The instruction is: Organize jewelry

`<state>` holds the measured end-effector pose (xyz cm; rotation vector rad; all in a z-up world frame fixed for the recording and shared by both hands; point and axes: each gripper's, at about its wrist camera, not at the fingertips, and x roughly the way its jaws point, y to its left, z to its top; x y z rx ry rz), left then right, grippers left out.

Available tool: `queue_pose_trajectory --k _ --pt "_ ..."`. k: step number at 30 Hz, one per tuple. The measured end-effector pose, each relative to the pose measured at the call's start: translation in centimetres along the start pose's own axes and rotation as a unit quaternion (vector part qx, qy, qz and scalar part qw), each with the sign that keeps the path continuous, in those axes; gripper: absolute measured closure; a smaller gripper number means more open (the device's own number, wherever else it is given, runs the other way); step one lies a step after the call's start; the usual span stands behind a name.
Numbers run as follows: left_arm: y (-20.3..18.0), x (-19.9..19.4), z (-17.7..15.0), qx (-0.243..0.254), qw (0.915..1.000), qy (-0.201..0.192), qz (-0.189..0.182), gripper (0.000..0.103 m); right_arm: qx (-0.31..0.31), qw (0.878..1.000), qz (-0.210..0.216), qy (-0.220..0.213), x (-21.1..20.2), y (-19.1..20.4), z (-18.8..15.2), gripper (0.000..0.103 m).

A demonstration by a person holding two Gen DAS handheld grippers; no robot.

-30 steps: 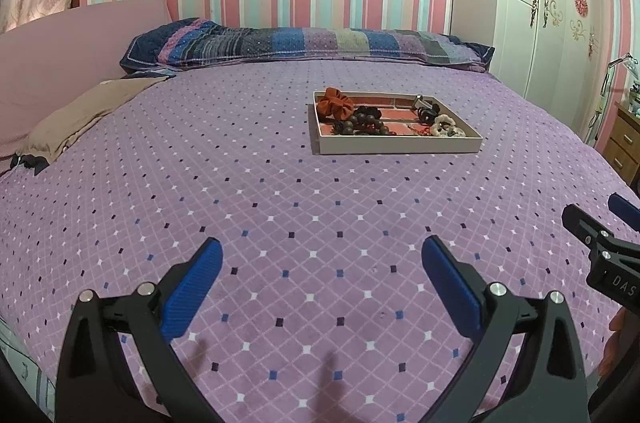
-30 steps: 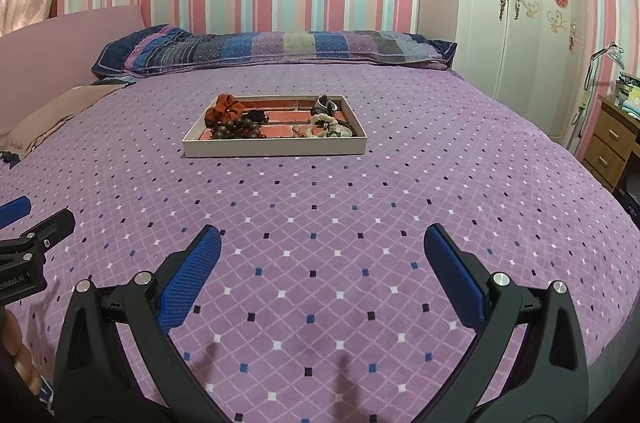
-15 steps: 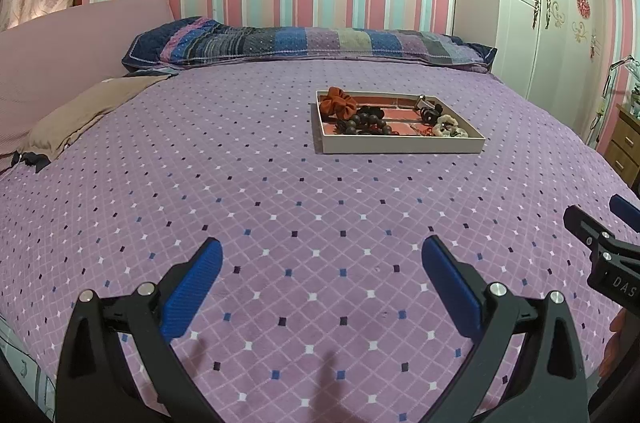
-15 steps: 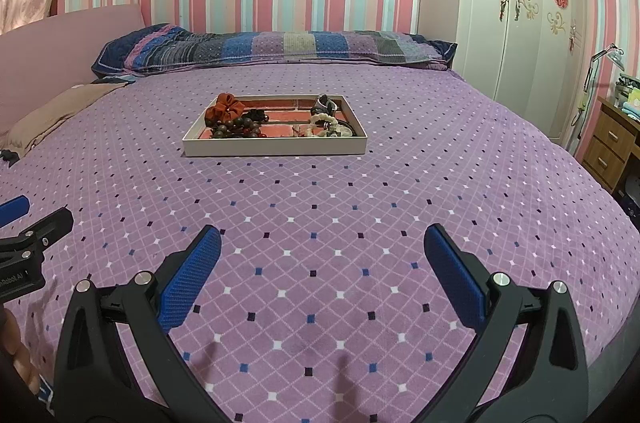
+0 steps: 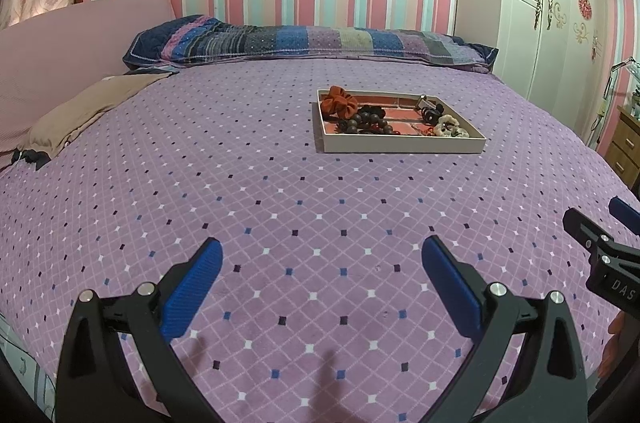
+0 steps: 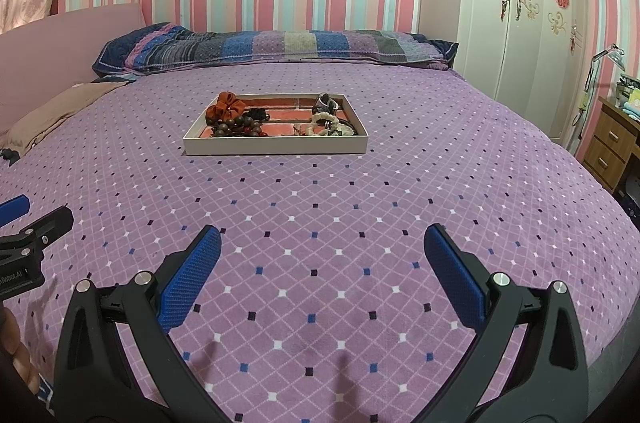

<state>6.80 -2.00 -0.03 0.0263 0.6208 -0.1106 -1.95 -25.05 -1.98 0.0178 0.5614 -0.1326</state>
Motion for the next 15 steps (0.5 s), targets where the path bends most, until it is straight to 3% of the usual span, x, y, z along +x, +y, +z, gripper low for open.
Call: queue_pose_trajectory --k 15 --pt "0.06 0.32 0.1 0.0 1.0 0.004 0.0 0.005 -0.001 1.0 0.001 0.0 0.13 0.07 -0.1 0.004"
